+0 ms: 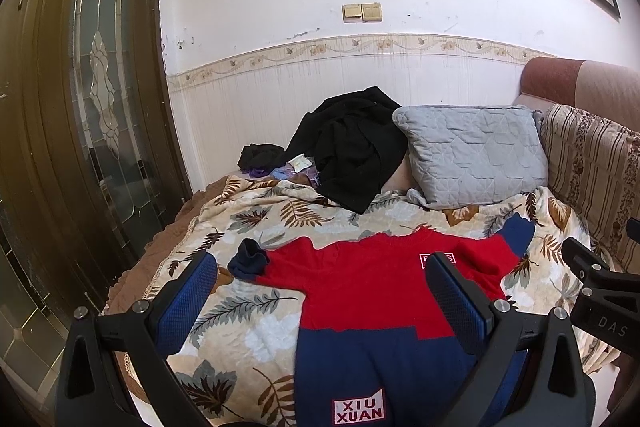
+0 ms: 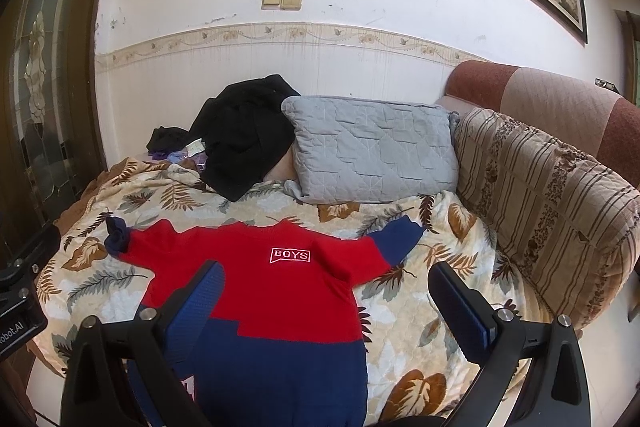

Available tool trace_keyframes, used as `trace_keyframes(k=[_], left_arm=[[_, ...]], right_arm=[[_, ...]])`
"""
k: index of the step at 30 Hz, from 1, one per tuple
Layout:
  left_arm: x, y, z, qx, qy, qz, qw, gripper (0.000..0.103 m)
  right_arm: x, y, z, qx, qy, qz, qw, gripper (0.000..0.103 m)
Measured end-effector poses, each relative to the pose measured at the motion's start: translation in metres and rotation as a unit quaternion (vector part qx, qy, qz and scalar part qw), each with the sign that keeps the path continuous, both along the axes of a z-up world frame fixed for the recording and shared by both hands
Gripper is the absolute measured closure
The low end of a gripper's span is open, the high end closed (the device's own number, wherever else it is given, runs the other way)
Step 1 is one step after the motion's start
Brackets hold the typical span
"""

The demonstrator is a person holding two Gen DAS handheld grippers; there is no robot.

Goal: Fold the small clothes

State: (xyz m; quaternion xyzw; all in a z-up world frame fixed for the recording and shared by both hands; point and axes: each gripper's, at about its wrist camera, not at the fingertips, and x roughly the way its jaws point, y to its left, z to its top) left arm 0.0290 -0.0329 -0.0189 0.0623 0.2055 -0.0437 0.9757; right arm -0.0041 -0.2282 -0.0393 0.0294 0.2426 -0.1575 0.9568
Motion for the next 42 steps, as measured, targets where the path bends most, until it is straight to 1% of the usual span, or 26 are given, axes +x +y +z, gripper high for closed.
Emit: trace_keyframes(k=[11, 22, 27, 30, 32, 34, 35, 36, 37, 38, 39, 40, 42], left_arm=[[0.002, -0.001, 0.0, 0.0, 0.001, 0.0, 1.0, 0.0], [0.011, -0.005, -0.011, 0.005, 0.013, 0.007, 0.9999, 0.0], [0.018, -0.003, -0.019, 0.009, 0.022, 0.015, 0.9996, 0.0], [0.033, -0.002, -0.03, 0.01, 0.035, 0.02, 0.9991, 0.0], [0.049, -0.001, -0.042, 0.009, 0.053, 0.021, 0.9983, 0.0], [0.074, -0.003, -0.063, 0.009, 0.084, 0.015, 0.9963, 0.0], [0.087, -0.004, -0.074, 0.011, 0.102, 0.012, 0.9946, 0.0], [0.108, -0.007, -0.093, 0.013, 0.134, 0.008, 0.9908, 0.0], [0.123, -0.01, -0.109, 0.012, 0.164, 0.004, 0.9864, 0.0], [0.138, -0.012, -0.123, 0.008, 0.19, 0.001, 0.9817, 0.0], [0.154, -0.016, -0.139, 0.006, 0.216, 0.0, 0.9764, 0.0], [0.172, -0.021, -0.157, 0.011, 0.235, 0.003, 0.9719, 0.0], [0.197, -0.033, -0.18, 0.03, 0.244, 0.014, 0.9692, 0.0]], right_arm=[[0.003, 0.0, -0.002, 0.0, 0.003, -0.001, 1.0, 0.0], [0.01, -0.005, -0.008, 0.01, 0.015, -0.001, 1.0, 0.0], [0.019, -0.014, -0.015, 0.033, 0.025, 0.003, 0.999, 0.0], [0.033, -0.033, -0.025, 0.079, 0.025, 0.028, 0.996, 0.0], [0.046, -0.061, -0.039, 0.141, 0.025, 0.052, 0.988, 0.0], [0.064, -0.099, -0.063, 0.221, 0.027, 0.068, 0.973, 0.0], [0.074, -0.121, -0.077, 0.262, 0.026, 0.071, 0.962, 0.0], [0.081, -0.134, -0.087, 0.29, 0.025, 0.071, 0.954, 0.0], [0.093, -0.161, -0.108, 0.337, 0.025, 0.061, 0.939, 0.0], [0.101, -0.18, -0.123, 0.37, 0.024, 0.049, 0.928, 0.0], [0.111, -0.205, -0.143, 0.411, 0.018, 0.03, 0.911, 0.0], [0.122, -0.223, -0.158, 0.436, 0.016, 0.018, 0.899, 0.0], [0.14, -0.251, -0.185, 0.476, 0.017, -0.006, 0.879, 0.001]])
